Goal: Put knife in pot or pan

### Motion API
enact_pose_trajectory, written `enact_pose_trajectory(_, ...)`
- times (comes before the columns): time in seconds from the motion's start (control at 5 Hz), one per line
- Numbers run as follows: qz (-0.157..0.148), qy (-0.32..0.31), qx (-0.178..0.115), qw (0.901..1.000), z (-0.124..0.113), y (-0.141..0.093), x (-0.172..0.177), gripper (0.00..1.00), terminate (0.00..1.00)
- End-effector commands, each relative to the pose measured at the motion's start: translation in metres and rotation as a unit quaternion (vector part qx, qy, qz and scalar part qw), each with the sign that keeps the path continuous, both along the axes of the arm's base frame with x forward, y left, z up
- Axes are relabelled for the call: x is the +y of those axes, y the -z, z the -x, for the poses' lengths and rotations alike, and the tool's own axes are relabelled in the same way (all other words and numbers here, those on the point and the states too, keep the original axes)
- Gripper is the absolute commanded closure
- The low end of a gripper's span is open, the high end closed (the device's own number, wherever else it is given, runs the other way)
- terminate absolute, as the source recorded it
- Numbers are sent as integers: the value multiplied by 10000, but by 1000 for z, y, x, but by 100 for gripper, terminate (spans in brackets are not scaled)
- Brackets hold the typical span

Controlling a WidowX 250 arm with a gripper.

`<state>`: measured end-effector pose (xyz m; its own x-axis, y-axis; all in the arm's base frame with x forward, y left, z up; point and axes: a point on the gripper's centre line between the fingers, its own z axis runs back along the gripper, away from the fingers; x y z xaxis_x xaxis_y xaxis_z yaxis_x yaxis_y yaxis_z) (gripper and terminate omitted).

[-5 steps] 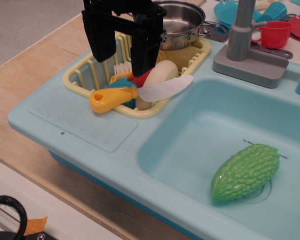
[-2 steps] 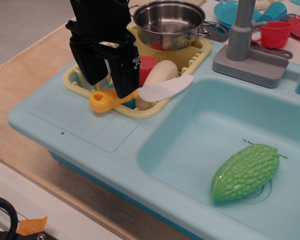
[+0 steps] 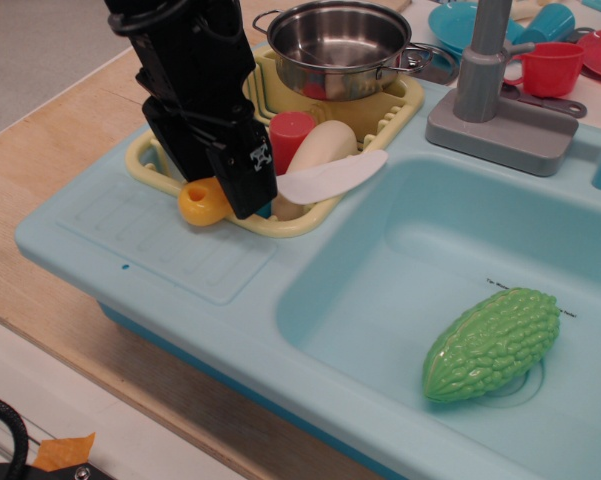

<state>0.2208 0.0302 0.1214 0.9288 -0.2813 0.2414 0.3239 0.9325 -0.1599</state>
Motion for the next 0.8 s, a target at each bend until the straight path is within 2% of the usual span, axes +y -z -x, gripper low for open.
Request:
enact_pose_trajectory(0.0,57,51,-335,9994,4,-1,3,0,0)
enact_pose_trajectory(0.2,129,119,-367,9992,4,0,4,100,0)
enact_pose_trajectory(0.4,127,236,-349,9990,3,-2,4,100,0)
enact_pose_trajectory(0.6,-43,294,-313,9991,-2,-16,5,100,0)
